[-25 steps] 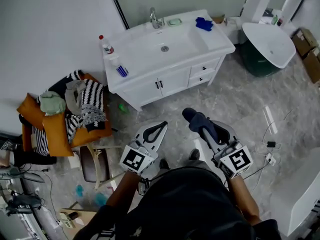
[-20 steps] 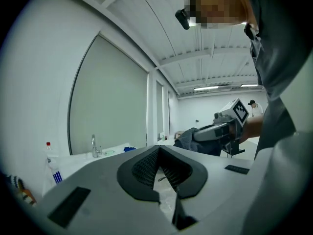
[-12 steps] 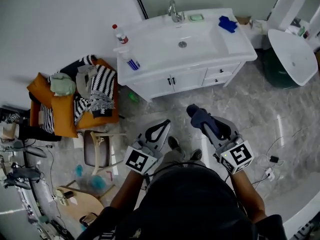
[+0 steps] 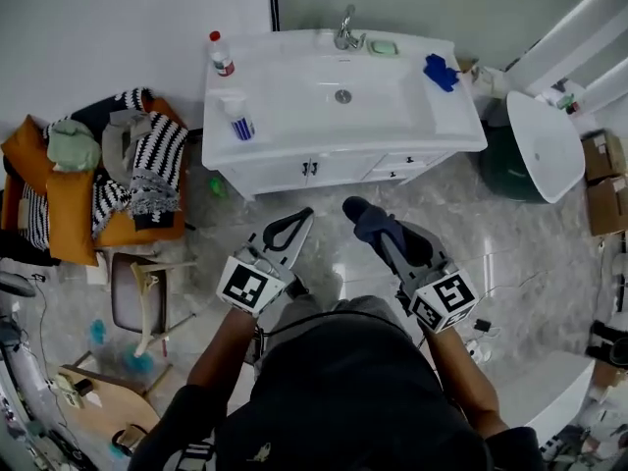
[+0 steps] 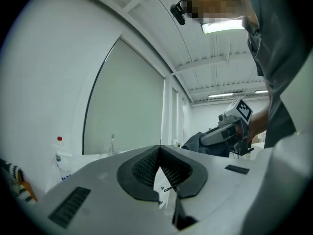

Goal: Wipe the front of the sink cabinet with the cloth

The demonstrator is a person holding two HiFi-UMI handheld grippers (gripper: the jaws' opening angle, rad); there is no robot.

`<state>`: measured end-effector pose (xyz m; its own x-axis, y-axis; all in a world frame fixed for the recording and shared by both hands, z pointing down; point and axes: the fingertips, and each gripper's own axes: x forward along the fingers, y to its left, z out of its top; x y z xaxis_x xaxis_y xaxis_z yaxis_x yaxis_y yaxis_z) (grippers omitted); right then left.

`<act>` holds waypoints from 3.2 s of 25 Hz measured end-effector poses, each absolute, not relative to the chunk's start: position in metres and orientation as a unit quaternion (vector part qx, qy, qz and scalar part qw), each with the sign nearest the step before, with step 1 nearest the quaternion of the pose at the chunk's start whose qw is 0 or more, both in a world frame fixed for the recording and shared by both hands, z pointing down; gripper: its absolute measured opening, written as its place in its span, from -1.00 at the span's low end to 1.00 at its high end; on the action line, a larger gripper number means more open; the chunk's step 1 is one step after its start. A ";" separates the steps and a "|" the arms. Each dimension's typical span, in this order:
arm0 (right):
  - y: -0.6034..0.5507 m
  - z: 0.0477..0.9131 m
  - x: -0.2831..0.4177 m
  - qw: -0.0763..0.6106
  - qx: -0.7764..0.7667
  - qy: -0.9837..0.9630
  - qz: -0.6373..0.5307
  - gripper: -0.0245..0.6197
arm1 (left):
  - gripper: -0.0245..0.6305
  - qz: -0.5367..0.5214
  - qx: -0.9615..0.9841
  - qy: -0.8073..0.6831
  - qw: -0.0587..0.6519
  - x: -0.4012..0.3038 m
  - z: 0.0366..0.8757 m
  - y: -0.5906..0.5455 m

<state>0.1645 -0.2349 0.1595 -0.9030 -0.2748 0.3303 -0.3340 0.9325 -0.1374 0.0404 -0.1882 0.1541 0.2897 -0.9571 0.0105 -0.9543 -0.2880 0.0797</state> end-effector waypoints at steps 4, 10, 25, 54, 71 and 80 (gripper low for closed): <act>-0.248 0.181 0.145 0.175 0.146 -0.967 0.110 -0.64 | -0.91 -0.023 0.792 -0.609 0.026 0.015 0.154 -0.196; -0.304 0.243 0.120 0.192 0.150 -0.958 0.151 -0.64 | -0.91 -0.003 0.761 -0.646 0.058 -0.011 0.184 -0.207; -0.478 0.580 0.060 0.332 0.261 -0.898 0.119 -0.64 | -0.91 -0.015 0.617 -0.767 0.176 -0.019 0.320 -0.162; -0.472 0.686 -0.012 0.294 0.313 -0.885 0.181 -0.64 | -0.91 -0.029 0.638 -0.739 0.216 -0.033 0.419 -0.143; -0.475 0.729 -0.008 0.320 0.327 -0.872 0.176 -0.64 | -0.91 -0.027 0.637 -0.737 0.226 -0.038 0.448 -0.142; -0.563 0.760 0.096 0.342 0.412 -0.832 0.146 -0.64 | -0.91 -0.056 0.627 -0.743 0.229 -0.030 0.493 -0.145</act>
<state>0.0957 -0.5631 0.7598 -0.4264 -0.5864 0.6887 -0.7856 0.6175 0.0393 -0.0297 -0.1449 0.4929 -0.1099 -0.9564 0.2705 -0.9056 0.2085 0.3694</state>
